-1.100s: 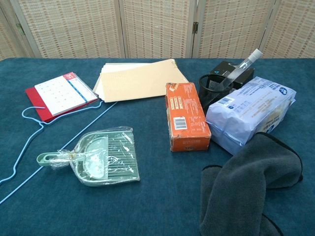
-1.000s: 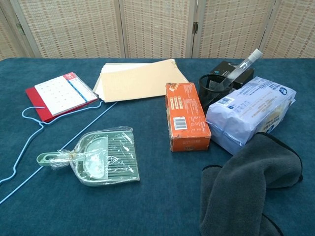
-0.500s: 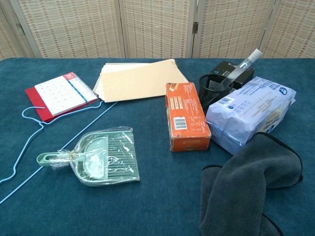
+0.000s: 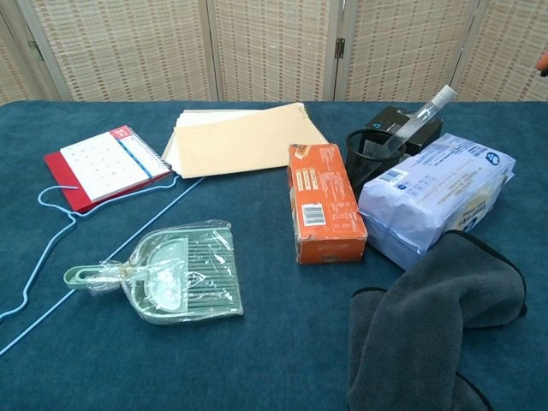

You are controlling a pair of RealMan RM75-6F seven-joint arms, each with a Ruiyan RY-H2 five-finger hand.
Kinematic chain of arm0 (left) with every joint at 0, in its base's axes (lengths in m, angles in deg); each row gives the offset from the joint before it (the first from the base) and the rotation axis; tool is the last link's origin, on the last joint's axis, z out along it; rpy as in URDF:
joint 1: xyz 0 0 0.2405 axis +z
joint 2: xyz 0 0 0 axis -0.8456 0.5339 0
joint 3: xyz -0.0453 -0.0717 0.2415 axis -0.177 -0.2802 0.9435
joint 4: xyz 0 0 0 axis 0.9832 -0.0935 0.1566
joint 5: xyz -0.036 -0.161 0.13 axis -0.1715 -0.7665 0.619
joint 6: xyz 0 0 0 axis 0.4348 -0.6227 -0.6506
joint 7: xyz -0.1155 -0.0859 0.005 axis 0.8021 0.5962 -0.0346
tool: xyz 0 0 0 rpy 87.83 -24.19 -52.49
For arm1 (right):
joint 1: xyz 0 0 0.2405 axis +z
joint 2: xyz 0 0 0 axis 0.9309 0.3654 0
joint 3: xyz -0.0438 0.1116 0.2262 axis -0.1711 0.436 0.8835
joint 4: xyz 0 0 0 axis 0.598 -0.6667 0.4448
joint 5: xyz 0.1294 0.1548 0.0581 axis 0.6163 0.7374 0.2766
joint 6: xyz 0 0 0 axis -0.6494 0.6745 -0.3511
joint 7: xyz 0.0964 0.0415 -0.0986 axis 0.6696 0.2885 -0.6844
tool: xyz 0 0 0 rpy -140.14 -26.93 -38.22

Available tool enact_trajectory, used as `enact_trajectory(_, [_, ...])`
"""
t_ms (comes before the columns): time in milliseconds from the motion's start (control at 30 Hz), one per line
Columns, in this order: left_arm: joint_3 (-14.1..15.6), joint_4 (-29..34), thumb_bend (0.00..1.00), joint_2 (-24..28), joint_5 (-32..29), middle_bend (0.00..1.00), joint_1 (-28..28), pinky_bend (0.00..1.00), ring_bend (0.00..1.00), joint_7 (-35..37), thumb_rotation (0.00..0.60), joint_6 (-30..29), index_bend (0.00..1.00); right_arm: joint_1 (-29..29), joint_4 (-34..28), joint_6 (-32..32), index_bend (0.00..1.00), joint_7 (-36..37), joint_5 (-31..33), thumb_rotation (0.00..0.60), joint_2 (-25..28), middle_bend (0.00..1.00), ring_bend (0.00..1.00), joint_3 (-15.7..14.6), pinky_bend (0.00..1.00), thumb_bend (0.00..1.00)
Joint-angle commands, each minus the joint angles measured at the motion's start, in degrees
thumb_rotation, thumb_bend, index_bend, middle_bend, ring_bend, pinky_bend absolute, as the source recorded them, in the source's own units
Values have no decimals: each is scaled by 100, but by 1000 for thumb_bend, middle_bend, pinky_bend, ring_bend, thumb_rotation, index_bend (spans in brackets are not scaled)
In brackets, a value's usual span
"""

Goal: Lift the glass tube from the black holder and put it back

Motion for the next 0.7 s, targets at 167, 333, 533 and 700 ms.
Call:
enact_trajectory(167, [-2, 27, 286, 6, -24, 117, 5, 110, 93, -48, 600, 15, 126, 927, 715, 862, 310, -830, 1212, 600, -649, 206, 38, 259, 186, 33])
enact_trajectory(333, [-13, 56, 284, 9, -49, 117, -6, 110, 93, -92, 600, 43, 126, 1298, 963, 1422, 310, -832, 1603, 600, -849, 186, 16, 292, 171, 129])
enact_trajectory(533, [-29, 84, 285, 16, -85, 117, -21, 110, 93, -140, 600, 78, 126, 1580, 1372, 1790, 328, -666, 1873, 600, -1175, 186, 15, 327, 167, 181])
enact_trajectory(700, [-31, 95, 284, 20, -105, 117, -23, 110, 92, -169, 600, 95, 125, 1714, 1616, 2003, 367, -532, 1924, 600, -1372, 190, 14, 318, 167, 193])
